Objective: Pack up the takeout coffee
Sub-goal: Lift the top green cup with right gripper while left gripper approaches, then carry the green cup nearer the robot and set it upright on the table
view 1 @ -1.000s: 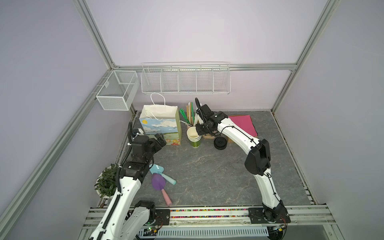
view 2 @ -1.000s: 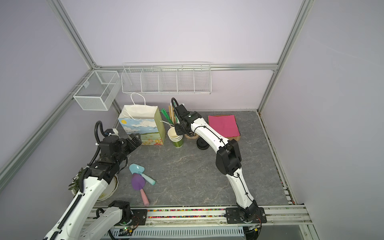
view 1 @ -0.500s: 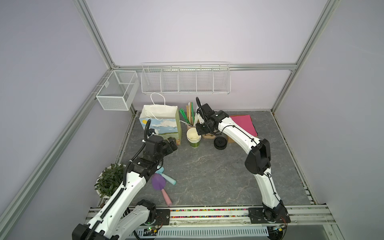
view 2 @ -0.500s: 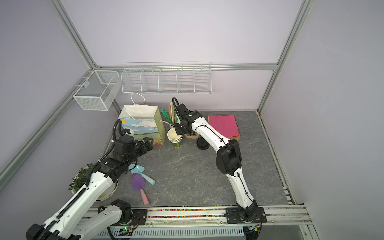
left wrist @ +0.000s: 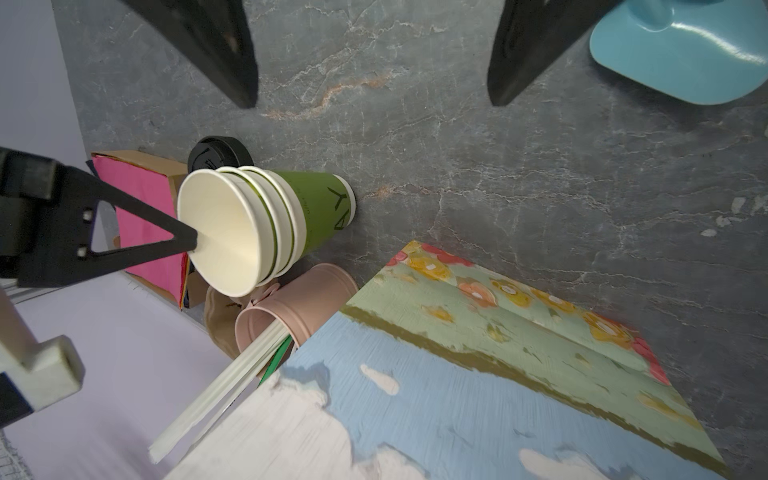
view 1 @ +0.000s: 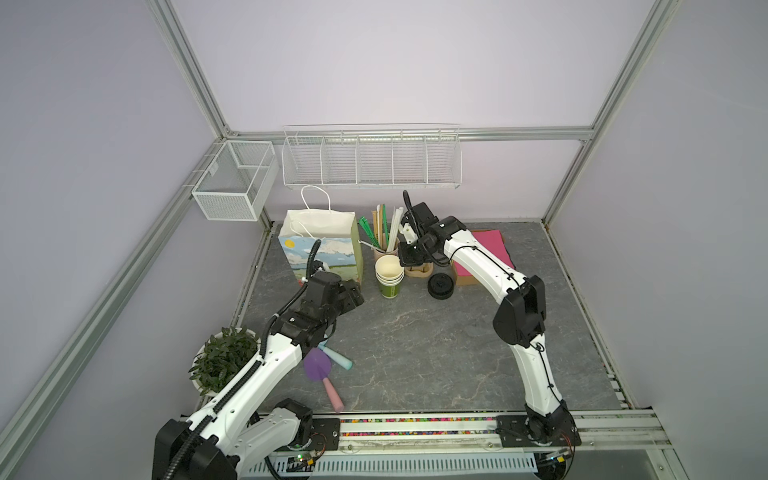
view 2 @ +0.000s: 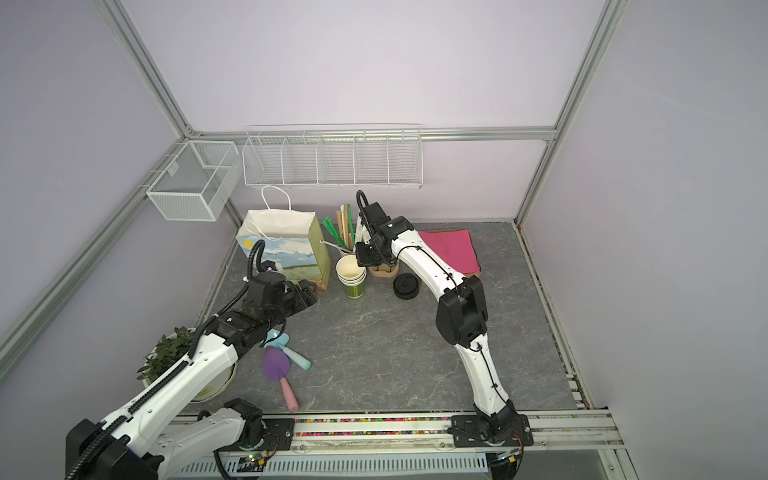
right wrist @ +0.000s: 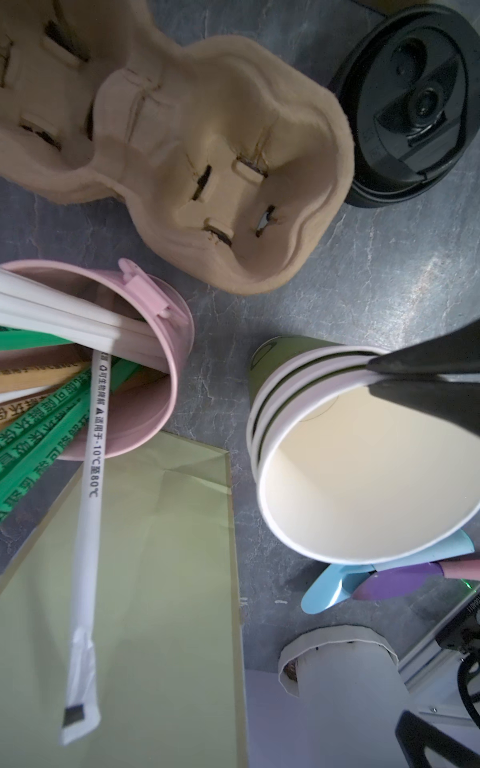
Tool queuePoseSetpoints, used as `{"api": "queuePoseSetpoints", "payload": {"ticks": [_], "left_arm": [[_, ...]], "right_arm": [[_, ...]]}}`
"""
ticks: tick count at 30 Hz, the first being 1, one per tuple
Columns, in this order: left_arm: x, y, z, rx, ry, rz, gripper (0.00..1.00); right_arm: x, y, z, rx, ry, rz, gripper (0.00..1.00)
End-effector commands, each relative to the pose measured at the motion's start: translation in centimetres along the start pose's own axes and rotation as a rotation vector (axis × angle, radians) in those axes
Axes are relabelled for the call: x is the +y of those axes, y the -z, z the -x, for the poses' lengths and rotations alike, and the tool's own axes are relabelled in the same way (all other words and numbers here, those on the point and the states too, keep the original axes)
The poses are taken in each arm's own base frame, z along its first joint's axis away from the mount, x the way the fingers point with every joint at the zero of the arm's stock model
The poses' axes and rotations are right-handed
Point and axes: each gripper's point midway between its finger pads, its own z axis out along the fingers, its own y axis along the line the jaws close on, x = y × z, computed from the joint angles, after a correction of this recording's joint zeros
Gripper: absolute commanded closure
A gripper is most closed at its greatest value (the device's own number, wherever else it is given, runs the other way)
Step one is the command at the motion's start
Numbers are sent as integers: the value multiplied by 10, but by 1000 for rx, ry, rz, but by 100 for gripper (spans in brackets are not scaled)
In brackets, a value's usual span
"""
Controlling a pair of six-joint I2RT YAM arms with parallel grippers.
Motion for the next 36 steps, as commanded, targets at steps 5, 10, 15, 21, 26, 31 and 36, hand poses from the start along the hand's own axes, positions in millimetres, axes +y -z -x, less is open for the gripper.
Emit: {"api": "queuePoseSetpoints", "payload": {"ticks": [5, 10, 15, 21, 26, 31, 36], "left_arm": [[-13, -16, -17, 48, 1, -38, 14], [-20, -26, -26, 64, 10, -74, 14], [-19, -27, -24, 49, 9, -69, 14], [-15, -25, -22, 28, 7, -62, 13], [-13, -19, -15, 6, -22, -38, 13], [-13, -10, -4, -41, -47, -34, 11], [-14, -4, 3, -59, -56, -28, 9]], "right_arm": [[15, 49, 8, -62, -9, 45, 93], [13, 53, 9, -60, -4, 34, 93], [20, 67, 16, -84, 9, 45, 93], [38, 116, 38, -210, 51, 103, 93], [32, 167, 34, -274, 64, 68, 93], [2, 199, -5, -323, 44, 11, 93], [-37, 194, -63, -323, -14, -61, 93]]}}
